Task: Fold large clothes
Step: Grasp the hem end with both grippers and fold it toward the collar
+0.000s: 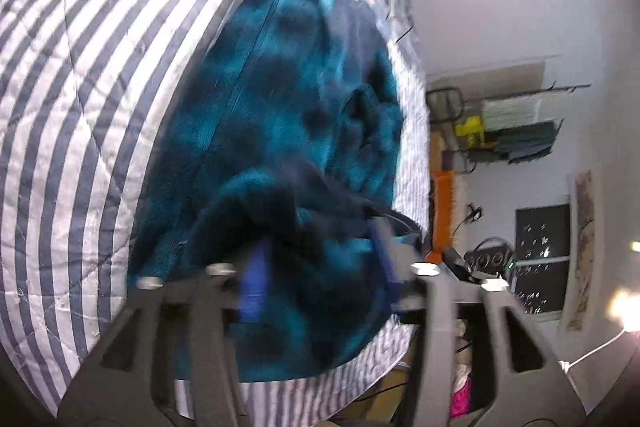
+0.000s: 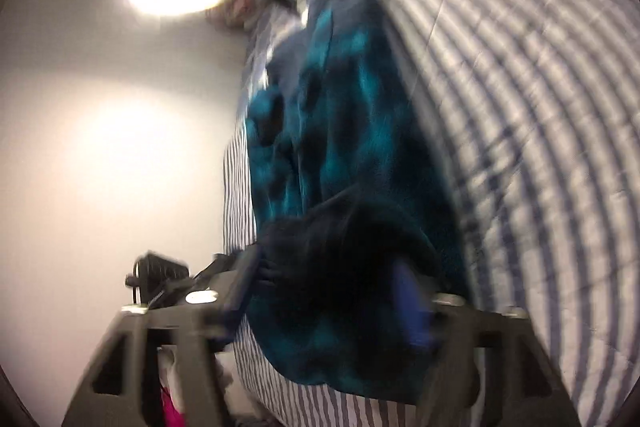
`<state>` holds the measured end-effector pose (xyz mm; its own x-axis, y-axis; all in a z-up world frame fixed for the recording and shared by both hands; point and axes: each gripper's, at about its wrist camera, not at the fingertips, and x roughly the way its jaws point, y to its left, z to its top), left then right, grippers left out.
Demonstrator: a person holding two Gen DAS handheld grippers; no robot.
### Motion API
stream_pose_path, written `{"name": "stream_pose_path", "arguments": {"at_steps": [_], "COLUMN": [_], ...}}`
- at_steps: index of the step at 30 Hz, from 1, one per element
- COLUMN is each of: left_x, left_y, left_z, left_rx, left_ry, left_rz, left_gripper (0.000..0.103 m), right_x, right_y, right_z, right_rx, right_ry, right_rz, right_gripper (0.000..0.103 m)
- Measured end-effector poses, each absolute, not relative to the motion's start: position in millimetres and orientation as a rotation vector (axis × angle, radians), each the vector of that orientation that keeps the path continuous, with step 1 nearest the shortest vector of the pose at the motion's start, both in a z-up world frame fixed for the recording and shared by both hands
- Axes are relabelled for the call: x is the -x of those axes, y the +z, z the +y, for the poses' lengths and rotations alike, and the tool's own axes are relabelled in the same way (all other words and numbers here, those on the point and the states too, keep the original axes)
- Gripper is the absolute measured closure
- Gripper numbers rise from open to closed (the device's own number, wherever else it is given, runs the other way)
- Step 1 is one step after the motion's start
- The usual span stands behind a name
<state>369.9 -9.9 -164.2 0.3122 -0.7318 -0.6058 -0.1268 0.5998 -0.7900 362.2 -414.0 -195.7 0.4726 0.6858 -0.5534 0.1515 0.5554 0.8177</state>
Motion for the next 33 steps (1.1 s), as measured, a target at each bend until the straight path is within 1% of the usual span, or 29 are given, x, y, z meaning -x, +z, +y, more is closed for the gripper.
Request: {"name": "stream_pose_path", "arguments": {"at_steps": [3, 5, 6, 7, 8, 10, 12, 14, 19, 20, 23, 24, 25, 26, 30, 33], "left_x": [-372.3, -370.3, -368.3, -364.9, -361.5, -352.8, -344.5, -337.3, -334.9, -340.7, -353.8, -356.5, -357.8, -357.4, -355.3, -352.3], "left_y": [-148.9, -136.6, -131.6, -126.9, -124.5, -120.9, -120.0, -122.3, -145.8, -154.8, -178.5, -189.1, -198.1, -201.2, -191.8, -177.5], "left_z": [-2.0, 0.6, 1.2, 0.2, -1.8, -7.1, -16.1, -26.2, -42.0, -46.2, -55.4, -56.0, -54.5, -51.0, -46.8, -44.4], "left_rx": [0.863, 0.815, 0.783, 0.741, 0.704, 0.642, 0.573, 0.516, 0.472, 0.44, 0.284, 0.263, 0.254, 0.265, 0.277, 0.264], "left_ry": [-0.465, -0.458, -0.454, -0.449, -0.449, -0.471, -0.496, -0.514, -0.52, -0.478, -0.372, -0.358, -0.352, -0.367, -0.384, -0.398], "left_rz": [1.157, 1.116, 1.097, 1.084, 1.077, 1.079, 1.088, 1.098, 1.141, 1.138, 1.129, 1.141, 1.141, 1.122, 1.121, 1.102], "left_gripper": [0.041, 0.041, 0.041, 0.041, 0.041, 0.047, 0.056, 0.06, 0.06, 0.06, 0.061, 0.067, 0.071, 0.072, 0.073, 0.073], "right_x": [-356.7, -351.6, -350.5, -352.3, -350.4, -345.7, -342.3, -342.1, -365.1, -375.6, -391.0, -391.6, -392.4, -392.0, -386.1, -379.7], "right_y": [-178.6, -162.7, -157.6, -153.0, -150.3, -147.8, -149.4, -155.0, -179.2, -188.1, -211.7, -216.6, -218.5, -217.8, -203.3, -186.3], "right_z": [-421.2, -407.5, -395.8, -381.2, -368.5, -343.0, -318.7, -290.7, -253.3, -248.0, -250.9, -253.1, -255.4, -256.0, -266.4, -280.8], "right_rx": [-0.92, -0.807, -0.753, -0.699, -0.645, -0.542, -0.443, -0.348, -0.159, -0.113, -0.107, -0.125, -0.132, -0.127, -0.18, -0.214], "right_ry": [0.411, 0.451, 0.473, 0.499, 0.532, 0.593, 0.646, 0.675, 0.576, 0.526, 0.478, 0.478, 0.482, 0.485, 0.518, 0.527], "right_rz": [1.002, 1.001, 1.006, 1.012, 1.018, 1.03, 1.042, 1.062, 1.078, 1.083, 1.114, 1.108, 1.099, 1.092, 1.1, 1.047], "right_gripper": [0.032, 0.048, 0.051, 0.059, 0.063, 0.066, 0.068, 0.069, 0.069, 0.072, 0.074, 0.074, 0.073, 0.073, 0.072, 0.07]}}
